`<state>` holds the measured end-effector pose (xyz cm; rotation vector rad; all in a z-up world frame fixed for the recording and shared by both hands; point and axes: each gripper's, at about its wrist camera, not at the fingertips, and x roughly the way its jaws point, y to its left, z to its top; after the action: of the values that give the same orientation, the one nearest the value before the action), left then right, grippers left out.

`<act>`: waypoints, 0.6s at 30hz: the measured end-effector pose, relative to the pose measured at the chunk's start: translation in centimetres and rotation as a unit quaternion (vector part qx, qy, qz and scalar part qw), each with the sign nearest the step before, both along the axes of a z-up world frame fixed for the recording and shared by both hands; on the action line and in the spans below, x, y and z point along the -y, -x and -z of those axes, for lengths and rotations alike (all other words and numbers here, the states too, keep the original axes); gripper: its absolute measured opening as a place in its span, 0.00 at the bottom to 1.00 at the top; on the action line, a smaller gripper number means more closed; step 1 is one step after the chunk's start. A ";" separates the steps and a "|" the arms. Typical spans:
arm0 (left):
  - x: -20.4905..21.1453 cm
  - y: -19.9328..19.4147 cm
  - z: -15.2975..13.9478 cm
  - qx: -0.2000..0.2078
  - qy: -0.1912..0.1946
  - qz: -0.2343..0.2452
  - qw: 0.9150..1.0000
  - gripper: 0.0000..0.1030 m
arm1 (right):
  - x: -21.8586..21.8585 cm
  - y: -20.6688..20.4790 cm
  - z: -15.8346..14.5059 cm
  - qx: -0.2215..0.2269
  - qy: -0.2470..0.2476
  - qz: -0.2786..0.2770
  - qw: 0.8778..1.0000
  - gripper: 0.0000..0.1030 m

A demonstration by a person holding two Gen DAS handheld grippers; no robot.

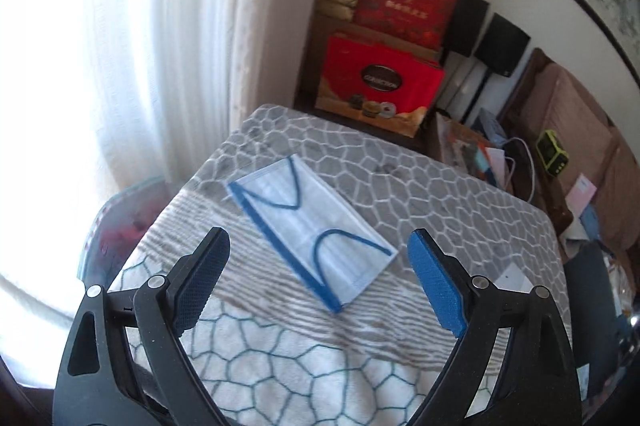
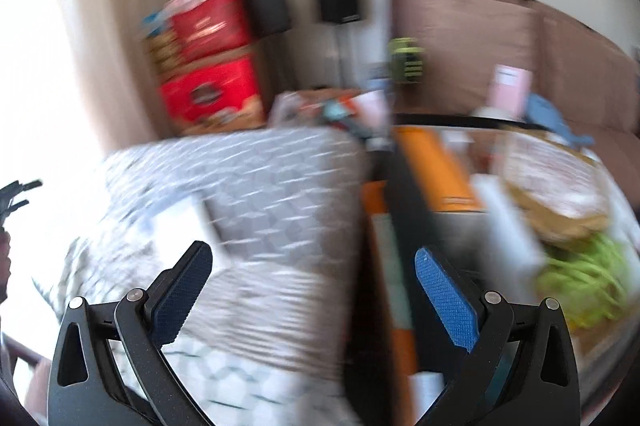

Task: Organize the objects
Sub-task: 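Grasp the white card on the bed with the right tool while the left tool moves over the bed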

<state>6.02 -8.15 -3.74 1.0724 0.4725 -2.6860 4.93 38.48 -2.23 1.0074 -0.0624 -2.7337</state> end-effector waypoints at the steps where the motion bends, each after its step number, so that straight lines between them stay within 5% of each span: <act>1: 0.6 -0.1 0.2 0.002 -0.004 -0.005 1.000 0.87 | 2.4 0.5 0.4 0.007 -0.011 -0.039 0.999 0.99; 7: 2.0 0.0 1.6 0.015 -0.026 -0.010 1.000 0.88 | 12.0 2.9 2.5 0.028 -0.060 -0.188 0.980 0.99; 12: 1.9 0.0 2.7 0.021 -0.033 -0.003 0.999 0.88 | 15.1 5.0 4.8 0.048 -0.106 -0.205 0.972 0.99; 18: 1.6 0.5 3.6 0.023 -0.071 0.022 0.997 0.88 | 14.8 7.1 7.4 0.092 -0.104 -0.193 0.971 0.98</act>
<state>5.52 -9.72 -7.35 1.1924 0.6485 -2.6930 -2.16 23.72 -9.62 1.1835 0.3602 -2.3229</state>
